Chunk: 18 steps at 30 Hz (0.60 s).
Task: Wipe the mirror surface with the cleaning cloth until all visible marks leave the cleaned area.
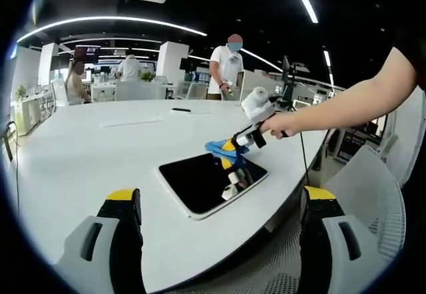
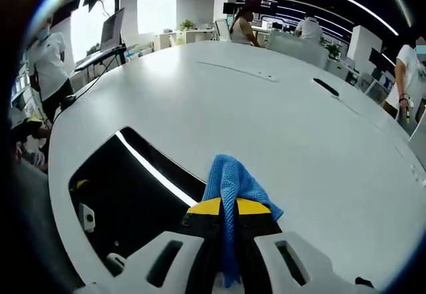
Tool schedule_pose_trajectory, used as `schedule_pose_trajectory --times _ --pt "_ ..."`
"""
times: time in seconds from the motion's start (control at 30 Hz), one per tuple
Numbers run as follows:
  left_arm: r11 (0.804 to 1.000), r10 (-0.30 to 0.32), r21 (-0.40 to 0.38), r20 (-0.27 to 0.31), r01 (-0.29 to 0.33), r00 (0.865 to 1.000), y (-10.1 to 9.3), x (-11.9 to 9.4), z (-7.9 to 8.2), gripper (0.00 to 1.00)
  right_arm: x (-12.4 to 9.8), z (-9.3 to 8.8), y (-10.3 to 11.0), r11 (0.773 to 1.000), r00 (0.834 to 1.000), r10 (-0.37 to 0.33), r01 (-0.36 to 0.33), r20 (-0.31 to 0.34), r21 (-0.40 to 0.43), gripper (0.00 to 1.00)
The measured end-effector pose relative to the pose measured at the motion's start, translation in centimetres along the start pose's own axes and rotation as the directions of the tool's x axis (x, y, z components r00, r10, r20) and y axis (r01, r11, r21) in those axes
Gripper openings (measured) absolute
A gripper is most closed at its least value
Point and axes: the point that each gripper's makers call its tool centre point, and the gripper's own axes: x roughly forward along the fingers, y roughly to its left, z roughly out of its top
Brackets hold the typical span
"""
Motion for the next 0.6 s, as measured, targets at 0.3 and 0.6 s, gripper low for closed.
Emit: schedule_pose_trajectory --times 0.3,0.6 --pt "1.0 -0.003 -0.002 -0.003 0.003 1.0 -0.11 0.02 -0.05 0.98 0.71 0.27 -1.12 1.0 1.0 -0.019 0.019 0.005 0.025 0.01" --pt "1.0 -0.005 -0.002 0.0 0.005 1.0 -0.12 0.02 -0.04 0.98 0.89 0.28 -0.92 0.999 0.999 -0.033 0.032 0.004 0.026 0.01"
